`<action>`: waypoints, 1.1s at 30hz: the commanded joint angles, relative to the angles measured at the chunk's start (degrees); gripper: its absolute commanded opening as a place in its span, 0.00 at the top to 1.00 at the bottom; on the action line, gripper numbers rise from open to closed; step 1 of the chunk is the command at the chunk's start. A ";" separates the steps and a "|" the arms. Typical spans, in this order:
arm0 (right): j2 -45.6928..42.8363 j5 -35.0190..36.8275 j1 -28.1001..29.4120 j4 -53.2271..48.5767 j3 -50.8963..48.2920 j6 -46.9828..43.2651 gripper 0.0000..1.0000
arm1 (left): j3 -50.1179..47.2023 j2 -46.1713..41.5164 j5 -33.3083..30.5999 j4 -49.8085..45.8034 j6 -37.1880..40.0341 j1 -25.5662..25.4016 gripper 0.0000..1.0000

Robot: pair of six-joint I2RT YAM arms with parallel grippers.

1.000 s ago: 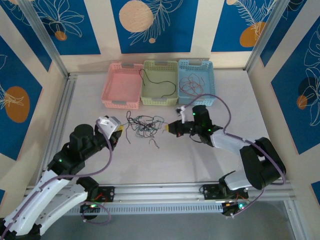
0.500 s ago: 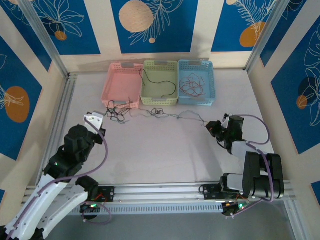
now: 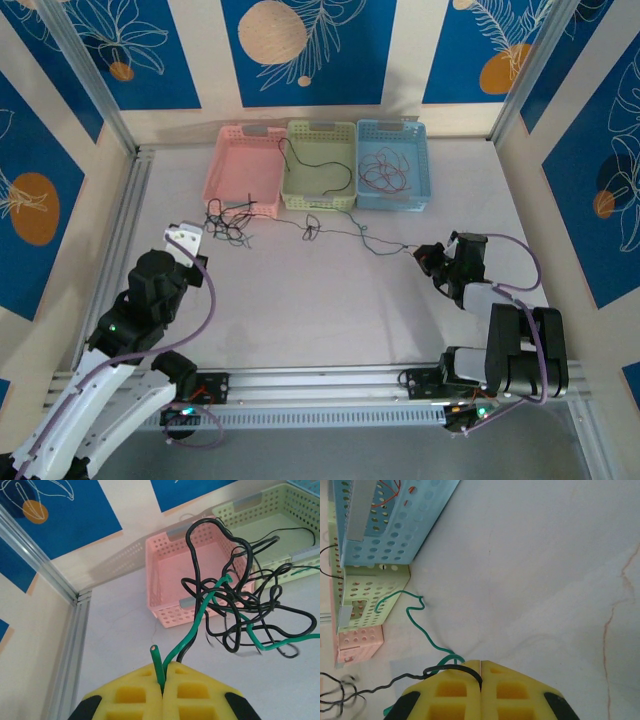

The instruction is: Untangle the cables

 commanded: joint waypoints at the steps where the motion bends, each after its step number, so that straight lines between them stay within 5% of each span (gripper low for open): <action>1: 0.02 1.15 -0.70 -1.39 -0.15 1.29 1.00 | 0.85 -0.14 -4.38 0.73 -1.25 1.05 1.00; 13: -3.86 4.82 -2.90 -3.18 -2.28 3.23 1.00 | 0.90 -0.75 -7.41 1.19 -2.45 3.00 1.00; 26: -9.04 -5.94 7.80 1.42 2.70 -9.46 1.00 | 0.23 1.32 14.30 2.67 -2.97 2.94 1.00; 33: -10.81 -3.17 17.60 -7.48 8.82 -19.59 1.00 | 0.67 3.12 19.12 2.31 -3.46 2.92 1.00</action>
